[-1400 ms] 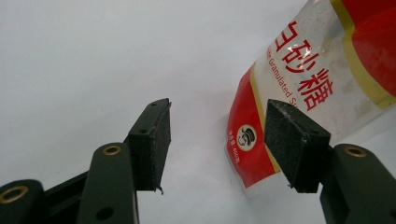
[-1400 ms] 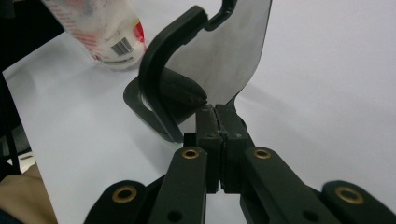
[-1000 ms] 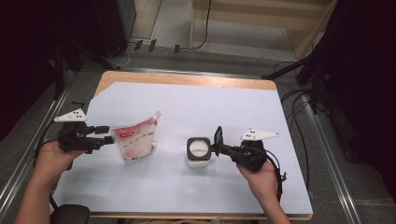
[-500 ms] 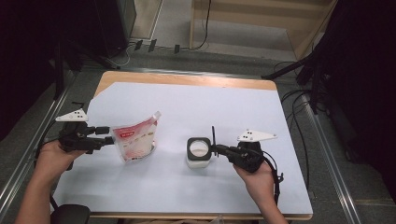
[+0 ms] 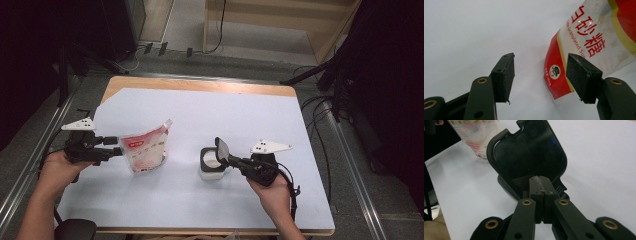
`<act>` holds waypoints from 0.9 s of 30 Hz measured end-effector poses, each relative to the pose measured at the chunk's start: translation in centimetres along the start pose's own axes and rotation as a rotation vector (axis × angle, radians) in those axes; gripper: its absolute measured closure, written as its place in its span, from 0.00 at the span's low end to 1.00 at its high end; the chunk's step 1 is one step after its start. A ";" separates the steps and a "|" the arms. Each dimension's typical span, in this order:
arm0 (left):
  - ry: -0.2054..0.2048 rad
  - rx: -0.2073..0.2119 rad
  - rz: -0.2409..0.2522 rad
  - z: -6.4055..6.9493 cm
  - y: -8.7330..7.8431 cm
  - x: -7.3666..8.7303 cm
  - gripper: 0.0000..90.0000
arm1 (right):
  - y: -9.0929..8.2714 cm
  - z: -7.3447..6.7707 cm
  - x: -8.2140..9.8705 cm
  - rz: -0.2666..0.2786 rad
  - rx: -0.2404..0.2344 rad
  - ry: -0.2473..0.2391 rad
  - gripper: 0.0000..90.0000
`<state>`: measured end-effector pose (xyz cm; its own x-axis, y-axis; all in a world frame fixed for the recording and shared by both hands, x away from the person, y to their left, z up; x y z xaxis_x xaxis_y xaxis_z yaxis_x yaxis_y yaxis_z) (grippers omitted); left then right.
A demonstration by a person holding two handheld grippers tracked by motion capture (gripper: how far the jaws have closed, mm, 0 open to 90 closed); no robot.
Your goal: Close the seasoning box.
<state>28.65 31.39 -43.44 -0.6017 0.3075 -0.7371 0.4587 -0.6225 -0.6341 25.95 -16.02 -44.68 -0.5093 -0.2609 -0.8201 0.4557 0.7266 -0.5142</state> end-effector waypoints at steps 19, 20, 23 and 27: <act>-0.001 0.005 0.001 0.0 0.1 0.0 0.45 | 1.3 -1.4 0.1 -0.035 -0.035 -0.032 0.99; 0.000 0.001 0.002 0.1 0.1 0.0 0.45 | 1.3 -1.4 0.1 -0.029 -0.037 -0.038 0.99; 0.002 0.008 0.002 0.0 0.1 0.0 0.45 | 1.3 -1.7 0.1 -0.030 -0.038 -0.044 0.99; -0.004 0.008 -0.005 0.1 0.2 0.0 0.45 | 1.4 -1.7 0.1 -0.028 -0.042 -0.044 0.96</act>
<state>28.65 31.22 -43.56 -0.6069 0.3076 -0.7329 0.4505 -0.6265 -0.6360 25.27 -13.97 -45.04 -0.4885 -0.3081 -0.8164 0.4107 0.7443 -0.5266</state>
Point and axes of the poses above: each handheld gripper's, and its own axes: y roughly forward along the jaws, x roughly out of its underside, z roughly to its right, the point moved 1 cm from there along y, roughly forward along the jaws, and after that the axes turned 1 degree about z, right-handed, at the moved point
